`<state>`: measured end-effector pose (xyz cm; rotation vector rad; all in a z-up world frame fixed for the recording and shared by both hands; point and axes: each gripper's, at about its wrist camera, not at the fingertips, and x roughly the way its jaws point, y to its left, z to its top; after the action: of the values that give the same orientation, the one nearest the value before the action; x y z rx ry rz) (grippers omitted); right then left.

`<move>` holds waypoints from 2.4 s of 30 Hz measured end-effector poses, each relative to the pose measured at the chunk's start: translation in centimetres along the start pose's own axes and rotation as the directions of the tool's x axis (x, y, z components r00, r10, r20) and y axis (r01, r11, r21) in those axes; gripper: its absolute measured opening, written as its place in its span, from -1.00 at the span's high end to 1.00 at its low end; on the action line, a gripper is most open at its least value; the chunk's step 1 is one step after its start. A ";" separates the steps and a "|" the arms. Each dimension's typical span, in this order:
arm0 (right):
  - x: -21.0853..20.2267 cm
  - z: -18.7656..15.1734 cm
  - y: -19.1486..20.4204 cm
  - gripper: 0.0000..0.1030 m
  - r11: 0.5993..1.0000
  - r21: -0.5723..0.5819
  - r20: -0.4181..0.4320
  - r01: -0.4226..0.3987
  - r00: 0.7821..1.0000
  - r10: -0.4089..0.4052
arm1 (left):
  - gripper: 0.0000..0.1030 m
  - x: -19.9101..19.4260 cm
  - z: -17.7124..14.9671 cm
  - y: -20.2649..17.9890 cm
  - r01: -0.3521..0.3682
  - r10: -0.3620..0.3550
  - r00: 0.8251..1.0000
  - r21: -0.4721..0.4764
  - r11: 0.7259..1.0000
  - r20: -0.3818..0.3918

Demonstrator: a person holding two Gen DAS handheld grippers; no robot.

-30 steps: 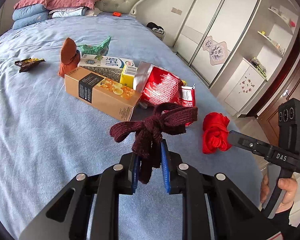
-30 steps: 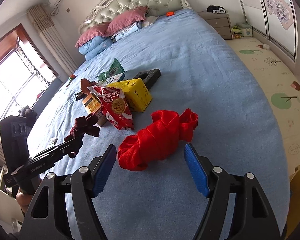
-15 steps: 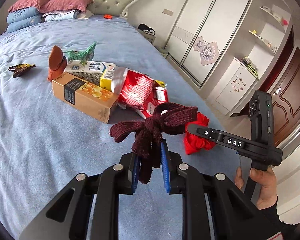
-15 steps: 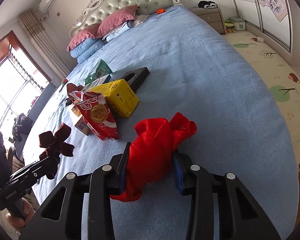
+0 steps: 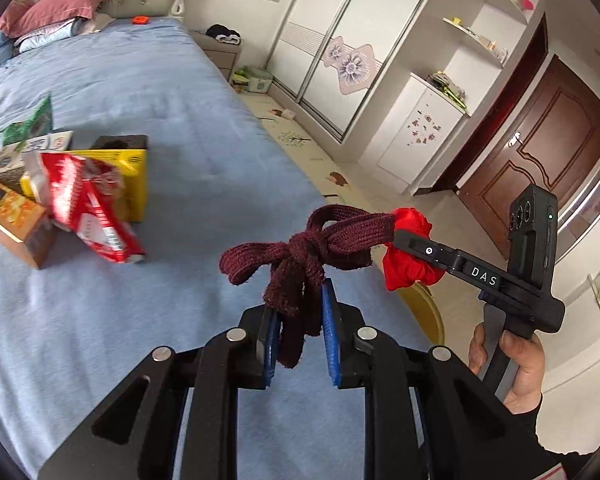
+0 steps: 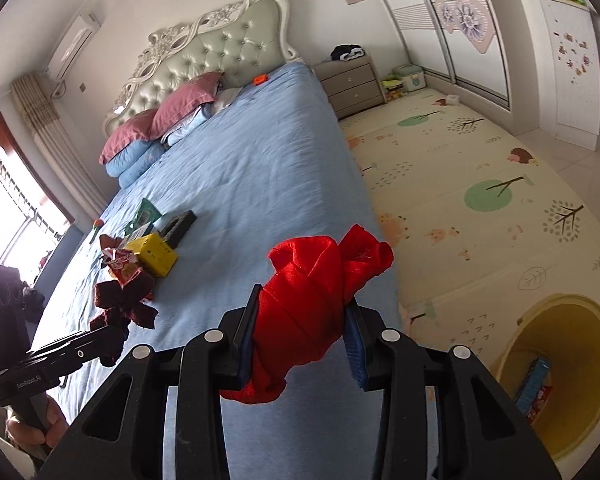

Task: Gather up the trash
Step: 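Carry the scarf and cloth over the yellow bin and open both tools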

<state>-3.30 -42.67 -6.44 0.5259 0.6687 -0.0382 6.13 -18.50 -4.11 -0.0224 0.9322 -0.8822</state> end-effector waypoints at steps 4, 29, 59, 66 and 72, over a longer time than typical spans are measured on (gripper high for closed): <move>-2.4 0.0 -4.6 0.30 0.997 0.053 0.026 0.049 0.998 -0.051 | 0.62 3.9 0.5 -3.8 0.045 -0.042 0.997 0.042 0.998 -0.057; -9.7 -6.8 -27.0 0.29 0.900 0.293 -0.079 0.321 0.947 -0.312 | 0.61 29.5 -1.1 -24.2 0.222 -0.068 0.854 0.242 0.944 -0.516; -8.1 -8.4 -31.2 -0.14 0.854 0.309 -0.198 0.419 0.906 -0.374 | -0.69 35.2 -2.6 -25.9 0.192 0.037 0.786 0.301 0.934 -0.617; -10.1 -6.4 -28.6 -0.14 0.871 0.279 -0.139 0.405 0.914 -0.381 | -0.69 31.4 -1.1 -26.1 0.205 0.010 0.832 0.325 0.923 -0.554; -10.6 -3.7 -23.8 -0.14 0.914 0.193 -0.075 0.356 0.935 -0.348 | -0.70 25.9 0.4 -23.6 0.158 0.015 0.893 0.346 0.925 -0.449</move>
<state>-18.53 -62.98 -13.30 0.5990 0.7973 -0.4419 -1.58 -51.56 -12.79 0.4992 1.1778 -1.1522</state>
